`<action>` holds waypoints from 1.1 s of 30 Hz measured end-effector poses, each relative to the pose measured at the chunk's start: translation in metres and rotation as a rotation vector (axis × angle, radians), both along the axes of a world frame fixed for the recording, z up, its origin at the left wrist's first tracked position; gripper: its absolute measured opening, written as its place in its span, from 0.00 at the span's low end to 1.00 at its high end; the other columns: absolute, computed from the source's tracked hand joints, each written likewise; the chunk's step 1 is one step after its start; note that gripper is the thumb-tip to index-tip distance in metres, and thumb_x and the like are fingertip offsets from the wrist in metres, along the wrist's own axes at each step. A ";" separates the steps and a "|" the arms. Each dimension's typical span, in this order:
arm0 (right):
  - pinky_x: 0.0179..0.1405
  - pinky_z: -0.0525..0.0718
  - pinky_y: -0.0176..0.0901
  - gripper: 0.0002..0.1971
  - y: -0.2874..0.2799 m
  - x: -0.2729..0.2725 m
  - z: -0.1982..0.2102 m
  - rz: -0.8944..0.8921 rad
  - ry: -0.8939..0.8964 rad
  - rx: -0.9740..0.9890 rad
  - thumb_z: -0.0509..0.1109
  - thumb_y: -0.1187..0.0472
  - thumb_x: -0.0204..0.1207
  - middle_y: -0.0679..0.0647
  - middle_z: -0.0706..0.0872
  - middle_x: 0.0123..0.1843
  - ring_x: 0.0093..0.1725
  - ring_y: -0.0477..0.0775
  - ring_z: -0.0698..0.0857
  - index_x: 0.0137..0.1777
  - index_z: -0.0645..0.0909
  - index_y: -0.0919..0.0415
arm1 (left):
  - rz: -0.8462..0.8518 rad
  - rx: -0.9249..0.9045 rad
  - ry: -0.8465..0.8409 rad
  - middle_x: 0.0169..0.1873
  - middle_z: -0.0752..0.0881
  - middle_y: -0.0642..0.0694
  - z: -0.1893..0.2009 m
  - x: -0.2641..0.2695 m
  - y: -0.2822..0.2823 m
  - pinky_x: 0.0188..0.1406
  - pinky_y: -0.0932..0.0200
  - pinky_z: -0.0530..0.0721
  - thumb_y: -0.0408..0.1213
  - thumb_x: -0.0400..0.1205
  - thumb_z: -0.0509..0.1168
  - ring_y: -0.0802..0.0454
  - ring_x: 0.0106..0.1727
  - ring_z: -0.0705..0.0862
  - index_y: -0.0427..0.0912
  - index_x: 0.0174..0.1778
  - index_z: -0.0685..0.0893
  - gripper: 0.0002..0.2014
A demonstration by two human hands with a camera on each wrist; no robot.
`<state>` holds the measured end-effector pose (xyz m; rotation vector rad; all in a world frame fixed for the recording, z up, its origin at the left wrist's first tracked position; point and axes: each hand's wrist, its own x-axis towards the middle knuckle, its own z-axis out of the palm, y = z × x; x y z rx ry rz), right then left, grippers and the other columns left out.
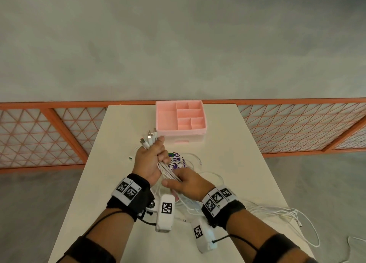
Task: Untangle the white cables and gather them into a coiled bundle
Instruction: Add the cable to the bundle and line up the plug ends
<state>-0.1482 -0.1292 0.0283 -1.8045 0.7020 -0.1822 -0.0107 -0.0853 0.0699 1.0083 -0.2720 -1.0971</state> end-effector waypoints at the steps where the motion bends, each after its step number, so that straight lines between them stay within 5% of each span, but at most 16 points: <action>1: 0.38 0.79 0.45 0.19 0.001 -0.002 -0.001 0.012 0.023 -0.021 0.70 0.45 0.80 0.45 0.82 0.26 0.28 0.43 0.79 0.43 0.82 0.62 | 0.019 -0.003 0.017 0.21 0.67 0.52 0.000 0.002 0.000 0.24 0.60 0.76 0.34 0.85 0.66 0.57 0.20 0.69 0.43 0.38 0.77 0.10; 5: 0.33 0.73 0.37 0.15 0.003 0.001 -0.001 0.000 -0.008 -0.131 0.64 0.49 0.85 0.41 0.77 0.24 0.25 0.36 0.75 0.37 0.76 0.51 | 0.003 0.000 0.027 0.23 0.70 0.50 -0.006 -0.002 0.002 0.36 0.52 0.82 0.36 0.84 0.69 0.54 0.24 0.73 0.42 0.34 0.78 0.12; 7: 0.33 0.72 0.35 0.15 0.005 0.001 -0.002 0.007 -0.010 -0.141 0.63 0.48 0.85 0.42 0.75 0.26 0.26 0.36 0.73 0.36 0.73 0.47 | -0.020 -0.031 0.048 0.23 0.66 0.50 -0.011 -0.006 0.005 0.33 0.53 0.81 0.38 0.86 0.66 0.54 0.22 0.68 0.43 0.35 0.77 0.13; 10: 0.35 0.72 0.40 0.20 0.010 -0.003 0.000 0.015 0.003 -0.069 0.61 0.42 0.85 0.43 0.75 0.27 0.27 0.41 0.72 0.37 0.76 0.55 | -0.025 -0.026 0.016 0.23 0.61 0.51 -0.015 -0.005 0.007 0.22 0.58 0.71 0.43 0.88 0.62 0.55 0.21 0.62 0.45 0.33 0.71 0.17; 13: 0.45 0.77 0.42 0.36 0.003 -0.018 -0.011 -0.076 0.182 0.059 0.49 0.30 0.82 0.49 0.84 0.30 0.31 0.46 0.79 0.33 0.79 0.60 | -0.052 -0.029 0.026 0.21 0.61 0.52 -0.010 0.002 0.008 0.20 0.61 0.64 0.45 0.89 0.60 0.57 0.20 0.60 0.46 0.34 0.69 0.17; 15: 0.53 0.78 0.47 0.37 -0.005 -0.031 -0.028 -0.088 0.408 0.040 0.46 0.27 0.78 0.55 0.89 0.39 0.40 0.52 0.85 0.36 0.80 0.58 | -0.060 -0.020 0.026 0.21 0.62 0.54 -0.006 0.007 0.009 0.17 0.65 0.62 0.45 0.89 0.58 0.59 0.18 0.59 0.46 0.35 0.70 0.16; 18: 0.48 0.76 0.43 0.17 -0.018 -0.046 -0.053 -0.099 0.743 -0.034 0.58 0.45 0.81 0.63 0.86 0.56 0.55 0.59 0.84 0.44 0.78 0.59 | -0.082 0.021 -0.023 0.21 0.62 0.54 -0.006 0.006 0.010 0.16 0.67 0.59 0.45 0.89 0.58 0.59 0.18 0.58 0.46 0.35 0.71 0.16; 21: 0.46 0.76 0.41 0.13 -0.023 -0.057 -0.059 -0.084 0.802 0.010 0.66 0.52 0.77 0.57 0.82 0.43 0.45 0.55 0.79 0.33 0.74 0.57 | -0.122 0.065 -0.064 0.21 0.62 0.54 -0.011 0.000 0.010 0.16 0.68 0.57 0.45 0.89 0.59 0.59 0.18 0.57 0.47 0.34 0.71 0.17; 23: 0.39 0.81 0.45 0.08 -0.025 -0.062 -0.058 -0.095 0.714 0.045 0.70 0.58 0.72 0.55 0.83 0.33 0.36 0.55 0.82 0.33 0.80 0.59 | -0.143 0.100 -0.109 0.21 0.61 0.54 -0.014 -0.005 0.009 0.17 0.68 0.56 0.46 0.89 0.60 0.59 0.18 0.57 0.48 0.33 0.69 0.18; 26: 0.36 0.86 0.42 0.06 -0.029 -0.058 -0.045 -0.245 0.445 0.019 0.70 0.69 0.74 0.57 0.89 0.35 0.30 0.47 0.85 0.47 0.86 0.61 | -0.141 0.138 -0.222 0.21 0.59 0.52 -0.018 -0.008 0.007 0.19 0.67 0.54 0.45 0.86 0.65 0.56 0.18 0.56 0.48 0.29 0.66 0.21; 29: 0.42 0.88 0.49 0.05 -0.030 -0.040 -0.010 -0.420 0.075 0.118 0.73 0.74 0.75 0.66 0.90 0.37 0.32 0.55 0.85 0.46 0.87 0.65 | -0.107 0.148 -0.336 0.21 0.61 0.49 -0.023 -0.008 0.005 0.20 0.65 0.56 0.42 0.84 0.70 0.54 0.19 0.57 0.45 0.26 0.70 0.22; 33: 0.45 0.89 0.47 0.05 -0.028 -0.018 0.044 -0.461 -0.293 0.211 0.73 0.75 0.75 0.63 0.90 0.38 0.36 0.57 0.87 0.48 0.88 0.69 | -0.126 0.125 -0.379 0.20 0.66 0.46 -0.024 -0.011 0.003 0.19 0.64 0.61 0.44 0.79 0.74 0.53 0.19 0.60 0.28 0.44 0.88 0.18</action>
